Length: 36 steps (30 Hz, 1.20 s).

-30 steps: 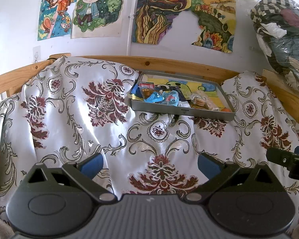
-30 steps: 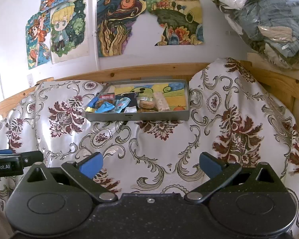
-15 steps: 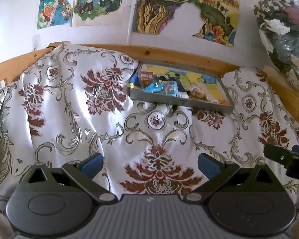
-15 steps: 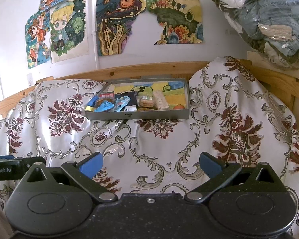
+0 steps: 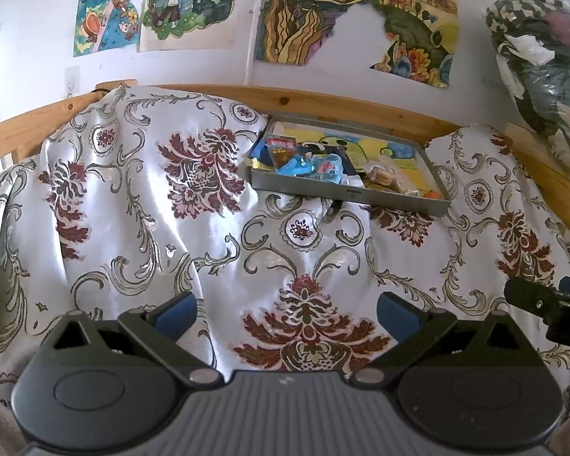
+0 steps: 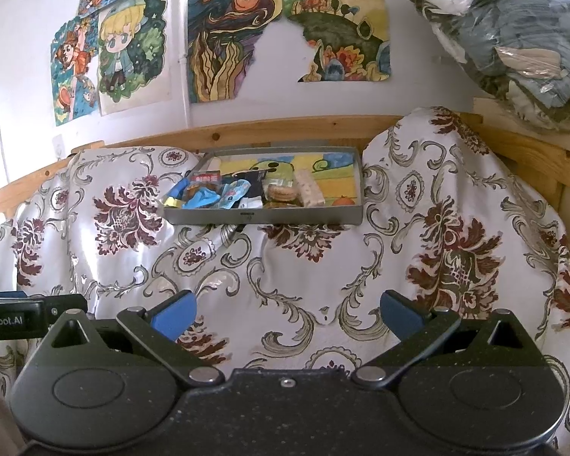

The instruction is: Organize snacks

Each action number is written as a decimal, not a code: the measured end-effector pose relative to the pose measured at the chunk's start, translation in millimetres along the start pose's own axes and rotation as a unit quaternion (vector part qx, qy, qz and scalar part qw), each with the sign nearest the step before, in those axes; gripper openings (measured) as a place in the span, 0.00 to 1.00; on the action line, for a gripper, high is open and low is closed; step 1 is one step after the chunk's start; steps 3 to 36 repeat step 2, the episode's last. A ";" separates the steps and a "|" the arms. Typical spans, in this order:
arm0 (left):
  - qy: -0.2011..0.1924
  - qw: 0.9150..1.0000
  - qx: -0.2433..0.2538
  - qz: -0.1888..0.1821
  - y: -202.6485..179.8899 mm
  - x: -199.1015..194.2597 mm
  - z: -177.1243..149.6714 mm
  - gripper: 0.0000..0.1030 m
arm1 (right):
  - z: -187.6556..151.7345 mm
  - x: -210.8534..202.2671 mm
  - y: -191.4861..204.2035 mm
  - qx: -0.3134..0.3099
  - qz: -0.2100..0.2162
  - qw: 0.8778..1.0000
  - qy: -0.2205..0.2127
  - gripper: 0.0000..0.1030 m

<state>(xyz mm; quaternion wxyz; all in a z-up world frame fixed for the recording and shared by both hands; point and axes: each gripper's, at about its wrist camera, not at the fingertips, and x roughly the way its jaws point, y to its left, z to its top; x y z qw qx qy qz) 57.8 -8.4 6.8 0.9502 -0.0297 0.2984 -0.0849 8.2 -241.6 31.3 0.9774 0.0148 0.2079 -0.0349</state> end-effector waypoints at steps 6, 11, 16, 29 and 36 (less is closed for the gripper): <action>0.001 1.000 -0.001 0.001 0.4 0.3 0.2 1.00 | -0.8 0.1 0.5 -0.001 0.000 1.000 0.001 0.99; 0.001 1.000 -0.001 0.001 0.4 0.3 0.2 1.00 | -0.8 0.1 0.5 -0.001 0.000 1.000 0.001 0.99; 0.001 1.000 -0.001 0.001 0.4 0.3 0.2 1.00 | -0.8 0.1 0.5 -0.001 0.000 1.000 0.001 0.99; 0.001 1.000 -0.001 0.001 0.4 0.3 0.2 1.00 | -0.8 0.1 0.5 -0.001 0.000 1.000 0.001 0.99; 0.001 1.000 -0.001 0.001 0.4 0.3 0.2 1.00 | -0.8 0.1 0.5 -0.001 0.000 1.000 0.001 0.99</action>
